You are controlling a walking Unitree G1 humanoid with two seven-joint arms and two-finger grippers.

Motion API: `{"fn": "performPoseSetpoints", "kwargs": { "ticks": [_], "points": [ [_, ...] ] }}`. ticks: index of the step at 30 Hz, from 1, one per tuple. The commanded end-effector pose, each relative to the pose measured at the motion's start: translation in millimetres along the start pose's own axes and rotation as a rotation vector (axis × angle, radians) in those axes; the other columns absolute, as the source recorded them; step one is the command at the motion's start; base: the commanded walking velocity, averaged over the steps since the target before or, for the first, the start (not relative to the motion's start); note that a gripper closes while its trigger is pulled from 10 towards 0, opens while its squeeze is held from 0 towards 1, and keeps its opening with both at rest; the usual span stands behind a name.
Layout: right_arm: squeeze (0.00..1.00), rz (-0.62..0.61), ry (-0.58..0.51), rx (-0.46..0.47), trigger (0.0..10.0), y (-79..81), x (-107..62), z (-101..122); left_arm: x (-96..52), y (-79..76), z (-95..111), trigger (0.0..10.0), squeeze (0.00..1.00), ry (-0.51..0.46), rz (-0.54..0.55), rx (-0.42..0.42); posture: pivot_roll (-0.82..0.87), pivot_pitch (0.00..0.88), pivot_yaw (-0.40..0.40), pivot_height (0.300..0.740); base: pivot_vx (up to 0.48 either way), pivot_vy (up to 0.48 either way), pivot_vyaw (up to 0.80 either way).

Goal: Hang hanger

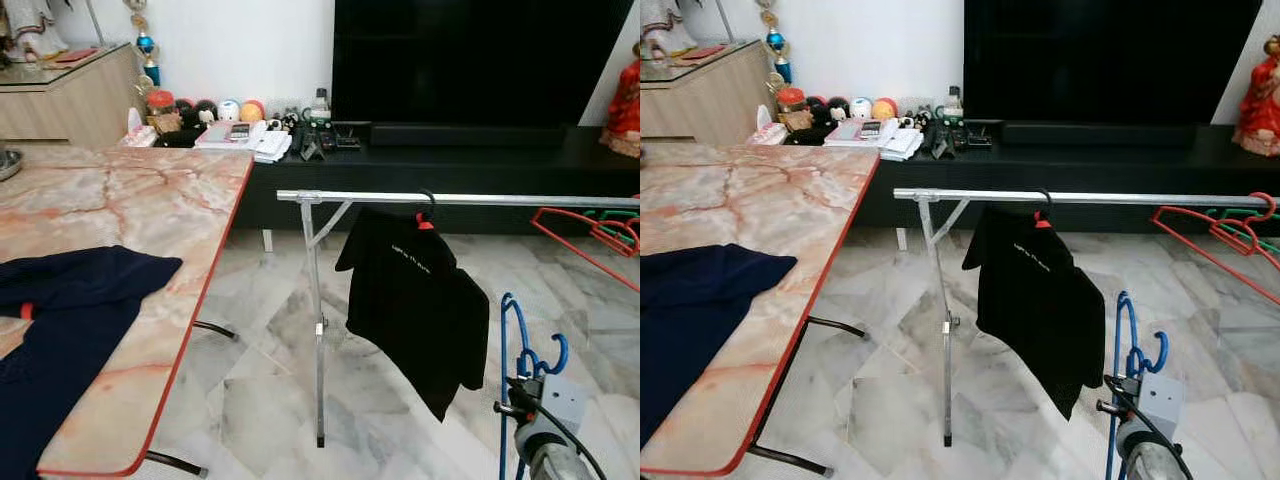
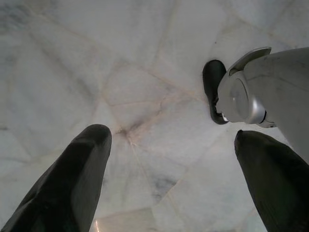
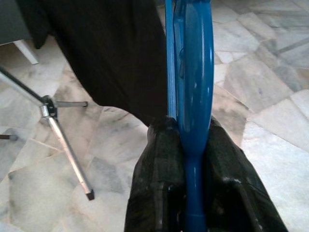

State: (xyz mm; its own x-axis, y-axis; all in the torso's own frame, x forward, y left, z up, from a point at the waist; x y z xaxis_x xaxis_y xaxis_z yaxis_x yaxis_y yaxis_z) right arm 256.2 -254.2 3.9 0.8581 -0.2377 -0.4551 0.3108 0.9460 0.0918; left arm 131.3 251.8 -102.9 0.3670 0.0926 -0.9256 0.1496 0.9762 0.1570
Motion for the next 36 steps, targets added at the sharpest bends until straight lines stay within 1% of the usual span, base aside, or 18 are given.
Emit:
{"fn": "performPoseSetpoints", "kwargs": {
  "ticks": [1, 18, 26, 31, 36],
  "points": [
    [0.0, -0.007, -0.012, -0.008, 10.0, -2.2, 0.4, 2.4, -0.5, 0.9, -3.4, 10.0, 0.0, 0.012, -0.002, 0.012, 0.01, 0.006, -0.001, 0.74, 0.0, -0.337, 0.0],
    [0.0, -0.015, -0.015, -0.03, 10.0, -6.5, 2.0, 5.3, -0.3, 0.2, -2.7, 10.0, 0.0, 0.008, -0.003, 0.018, 0.01, 0.0, -0.004, 0.74, 0.0, -0.339, 0.0],
    [0.0, -0.02, -0.013, -0.033, 10.0, -9.1, 1.6, 4.6, -0.4, -0.3, -4.7, 10.0, 0.0, 0.013, -0.002, 0.006, 0.01, 0.01, -0.008, 0.74, 0.0, 0.0, 0.0],
    [0.0, -0.027, -0.015, -0.034, 10.0, -11.0, 1.5, 5.0, -0.4, -1.2, -4.6, 10.0, 0.0, -0.003, -0.003, -0.039, 0.01, 0.011, -0.008, 0.74, 0.0, 0.0, 0.0],
    [0.0, -0.028, -0.016, -0.032, 10.0, -10.6, 1.7, 5.3, -0.4, -1.7, -4.8, 10.0, 0.0, 0.002, -0.013, -0.032, 0.01, 0.012, -0.008, 0.74, 0.0, 0.0, 0.0]
  ]
}}
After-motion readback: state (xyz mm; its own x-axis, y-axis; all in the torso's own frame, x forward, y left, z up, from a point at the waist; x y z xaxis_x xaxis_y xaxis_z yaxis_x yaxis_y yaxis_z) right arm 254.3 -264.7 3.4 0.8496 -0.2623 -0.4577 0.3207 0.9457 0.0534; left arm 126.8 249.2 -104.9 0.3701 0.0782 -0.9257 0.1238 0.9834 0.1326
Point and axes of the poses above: a point about 5 cm out from each wrist's last joint towards the gripper, its own x axis pointing out of the wrist towards the gripper, its own z axis along the axis of the wrist's last joint, y = z × x, the point moved 1 cm from there along x, pointing out of the wrist towards the gripper, and after that the axes turned 2 degrees about x, right-handed, at the moved point
